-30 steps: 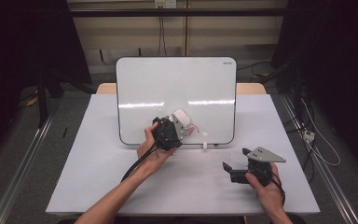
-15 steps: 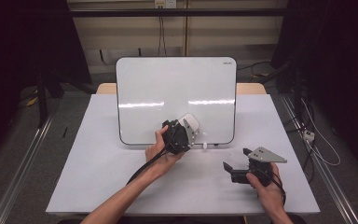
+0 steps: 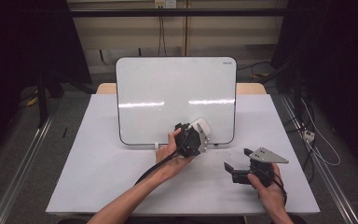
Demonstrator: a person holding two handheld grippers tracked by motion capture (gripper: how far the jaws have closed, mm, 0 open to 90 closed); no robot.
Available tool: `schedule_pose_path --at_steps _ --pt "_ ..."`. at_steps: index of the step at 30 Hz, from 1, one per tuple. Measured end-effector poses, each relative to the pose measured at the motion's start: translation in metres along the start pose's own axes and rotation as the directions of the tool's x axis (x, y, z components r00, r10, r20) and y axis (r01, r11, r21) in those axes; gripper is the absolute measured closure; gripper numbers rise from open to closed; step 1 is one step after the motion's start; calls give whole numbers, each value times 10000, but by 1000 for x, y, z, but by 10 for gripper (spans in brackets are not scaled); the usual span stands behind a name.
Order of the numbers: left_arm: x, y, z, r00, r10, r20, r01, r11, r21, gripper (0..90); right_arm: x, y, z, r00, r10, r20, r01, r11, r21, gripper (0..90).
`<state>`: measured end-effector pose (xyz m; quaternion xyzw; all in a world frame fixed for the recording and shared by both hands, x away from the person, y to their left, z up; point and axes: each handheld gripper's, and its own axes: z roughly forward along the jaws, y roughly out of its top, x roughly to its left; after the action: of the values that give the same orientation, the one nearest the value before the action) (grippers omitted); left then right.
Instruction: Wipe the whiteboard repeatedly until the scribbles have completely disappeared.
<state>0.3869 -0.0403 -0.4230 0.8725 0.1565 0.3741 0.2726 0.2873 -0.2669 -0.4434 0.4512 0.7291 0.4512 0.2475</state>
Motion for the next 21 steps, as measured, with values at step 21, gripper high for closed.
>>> schedule_pose_path --at_steps 21 --pt "54 -3 -8 9933 -1123 -267 1120 9936 -128 308 0 0 1 10000 1 9 -1 10000 15 64"
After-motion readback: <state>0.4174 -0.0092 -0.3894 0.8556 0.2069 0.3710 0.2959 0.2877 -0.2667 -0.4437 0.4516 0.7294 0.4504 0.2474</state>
